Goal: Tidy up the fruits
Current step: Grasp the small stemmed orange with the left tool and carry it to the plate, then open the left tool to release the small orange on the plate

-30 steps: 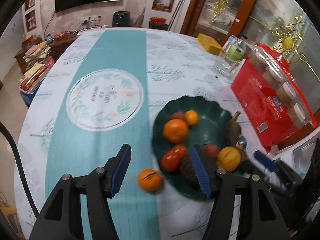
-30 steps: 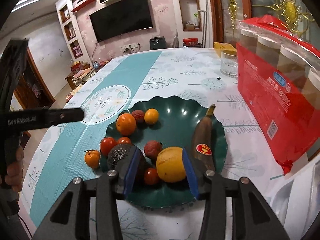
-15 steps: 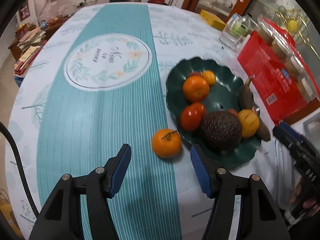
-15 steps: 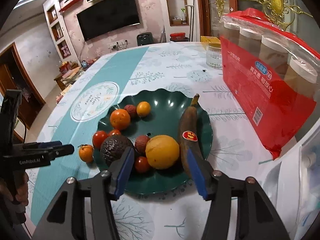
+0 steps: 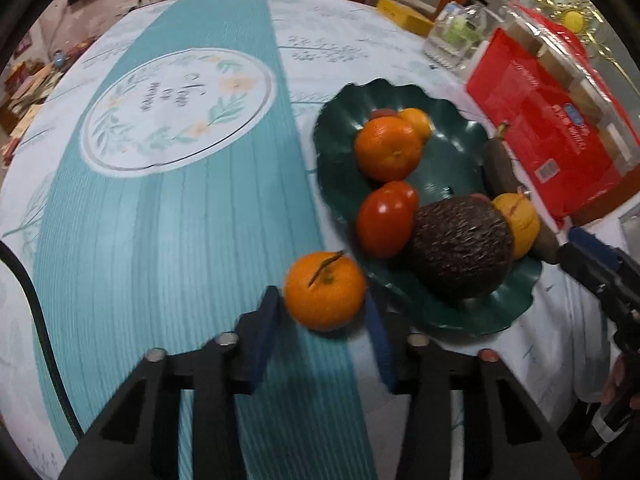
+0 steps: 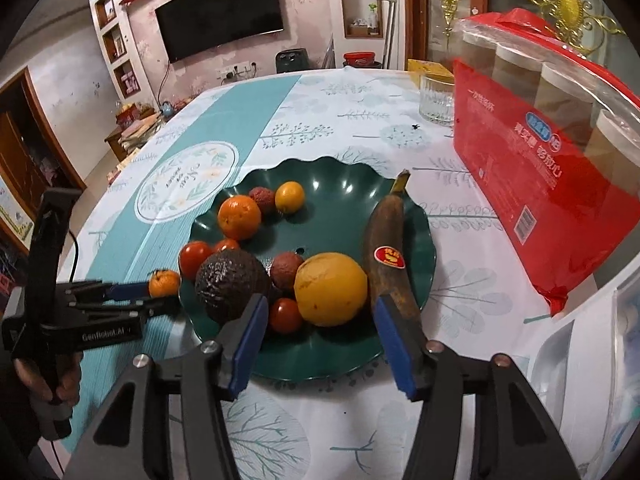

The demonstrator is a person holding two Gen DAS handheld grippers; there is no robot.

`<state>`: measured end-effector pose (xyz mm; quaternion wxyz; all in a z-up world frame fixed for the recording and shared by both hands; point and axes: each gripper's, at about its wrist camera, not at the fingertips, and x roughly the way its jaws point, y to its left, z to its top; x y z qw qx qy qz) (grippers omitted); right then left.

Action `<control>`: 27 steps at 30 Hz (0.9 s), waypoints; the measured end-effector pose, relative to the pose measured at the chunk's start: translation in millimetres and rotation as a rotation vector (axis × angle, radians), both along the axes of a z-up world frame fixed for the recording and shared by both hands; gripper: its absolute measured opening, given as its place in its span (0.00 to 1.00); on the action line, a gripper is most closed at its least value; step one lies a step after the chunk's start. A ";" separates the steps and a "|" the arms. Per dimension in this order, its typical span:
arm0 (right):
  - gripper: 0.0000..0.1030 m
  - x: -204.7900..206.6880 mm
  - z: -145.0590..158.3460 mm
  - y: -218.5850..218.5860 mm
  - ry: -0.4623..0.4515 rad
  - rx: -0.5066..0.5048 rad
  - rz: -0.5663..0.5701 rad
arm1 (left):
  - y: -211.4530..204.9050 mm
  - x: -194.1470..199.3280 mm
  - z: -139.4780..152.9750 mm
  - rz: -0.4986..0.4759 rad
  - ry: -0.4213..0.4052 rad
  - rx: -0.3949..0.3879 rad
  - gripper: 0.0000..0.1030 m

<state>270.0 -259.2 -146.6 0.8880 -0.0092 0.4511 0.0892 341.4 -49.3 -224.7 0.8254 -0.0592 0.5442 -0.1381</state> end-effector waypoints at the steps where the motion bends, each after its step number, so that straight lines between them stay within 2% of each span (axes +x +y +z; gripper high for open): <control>1: 0.54 -0.2 -0.9 0.9 0.003 0.003 0.004 | -1.2 0.7 0.3 -0.004 -0.003 0.008 0.38; 8: 0.54 1.5 -3.8 7.9 0.012 0.017 0.025 | 0.4 -4.0 7.2 -0.007 -0.006 0.017 0.37; 14: 0.54 -1.3 -4.0 6.3 0.016 0.029 0.031 | -1.2 -6.7 33.2 0.007 -0.054 0.007 0.37; 18: 0.54 -5.6 -6.8 6.4 0.031 0.031 0.046 | -8.2 -4.5 55.0 0.002 -0.109 -0.038 0.37; 27: 0.54 -21.1 -15.9 11.3 0.083 0.055 0.099 | -44.4 12.2 75.9 -0.022 -0.169 -0.128 0.37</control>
